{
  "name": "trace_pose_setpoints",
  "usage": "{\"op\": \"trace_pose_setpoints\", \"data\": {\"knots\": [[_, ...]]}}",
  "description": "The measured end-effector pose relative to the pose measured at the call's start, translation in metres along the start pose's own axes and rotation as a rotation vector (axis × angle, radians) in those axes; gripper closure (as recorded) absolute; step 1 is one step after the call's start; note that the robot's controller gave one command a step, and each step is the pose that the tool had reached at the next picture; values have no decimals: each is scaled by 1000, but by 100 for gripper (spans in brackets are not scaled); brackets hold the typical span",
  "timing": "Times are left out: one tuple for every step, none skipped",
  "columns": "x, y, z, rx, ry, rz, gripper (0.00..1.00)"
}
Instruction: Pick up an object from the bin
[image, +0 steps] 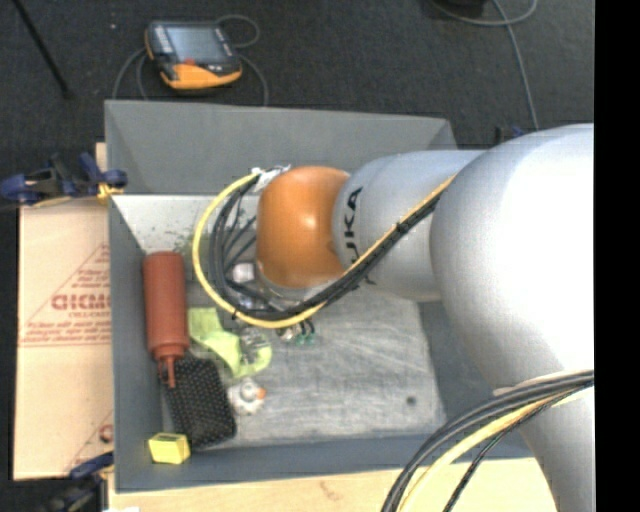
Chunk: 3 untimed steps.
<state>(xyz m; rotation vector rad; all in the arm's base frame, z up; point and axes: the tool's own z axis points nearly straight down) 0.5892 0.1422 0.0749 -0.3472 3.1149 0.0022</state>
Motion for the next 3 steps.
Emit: {"op": "trace_pose_setpoints", "data": {"knots": [[0, 0, 0, 0, 0, 1, 100], [22, -5, -149, 1, 1, -109, 100], [22, -5, -148, 1, 3, -109, 100]]}}
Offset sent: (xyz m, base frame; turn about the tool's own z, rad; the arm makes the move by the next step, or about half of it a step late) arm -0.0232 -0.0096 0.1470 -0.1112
